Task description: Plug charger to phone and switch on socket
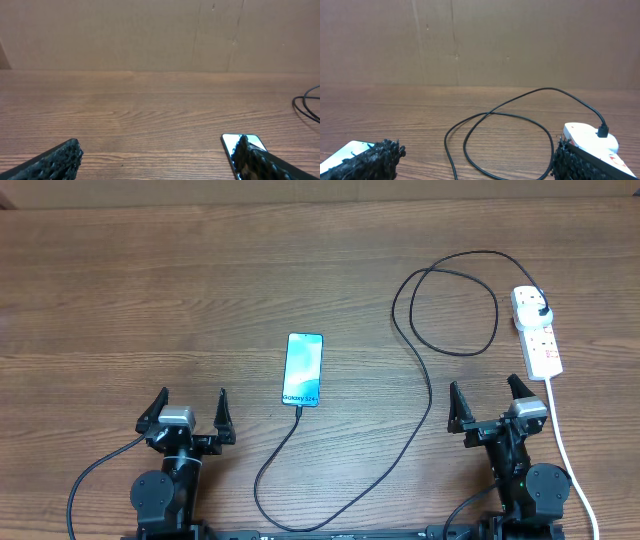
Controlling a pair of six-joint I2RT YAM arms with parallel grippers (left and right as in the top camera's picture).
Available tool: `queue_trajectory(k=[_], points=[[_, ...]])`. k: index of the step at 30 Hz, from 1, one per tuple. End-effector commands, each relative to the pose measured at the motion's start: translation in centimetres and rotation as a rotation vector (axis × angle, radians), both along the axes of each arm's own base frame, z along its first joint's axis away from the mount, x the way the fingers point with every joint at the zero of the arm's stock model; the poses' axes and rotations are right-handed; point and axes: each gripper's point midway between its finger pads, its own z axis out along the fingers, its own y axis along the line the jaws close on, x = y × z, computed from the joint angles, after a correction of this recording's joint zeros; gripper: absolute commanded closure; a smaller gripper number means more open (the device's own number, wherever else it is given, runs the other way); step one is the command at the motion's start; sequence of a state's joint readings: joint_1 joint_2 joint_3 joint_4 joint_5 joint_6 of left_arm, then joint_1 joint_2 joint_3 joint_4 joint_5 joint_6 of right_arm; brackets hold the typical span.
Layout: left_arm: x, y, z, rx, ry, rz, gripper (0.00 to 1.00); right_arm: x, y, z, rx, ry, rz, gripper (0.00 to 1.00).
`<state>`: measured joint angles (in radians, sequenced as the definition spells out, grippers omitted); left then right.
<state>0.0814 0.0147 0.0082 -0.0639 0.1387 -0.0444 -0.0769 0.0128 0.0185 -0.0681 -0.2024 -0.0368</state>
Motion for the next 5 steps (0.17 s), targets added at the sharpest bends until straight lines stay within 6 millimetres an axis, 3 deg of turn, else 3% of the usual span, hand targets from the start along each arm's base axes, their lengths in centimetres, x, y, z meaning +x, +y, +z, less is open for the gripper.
queue_trajectory(k=[1,5], points=[[-0.04,0.18,0.03,0.023,-0.007,0.005,0.0,0.01,-0.01,-0.21,0.004,-0.002,-0.003,0.0],[-0.04,0.18,0.03,0.022,-0.007,0.005,0.0,0.01,-0.01,-0.22,0.004,-0.002,-0.003,0.0]])
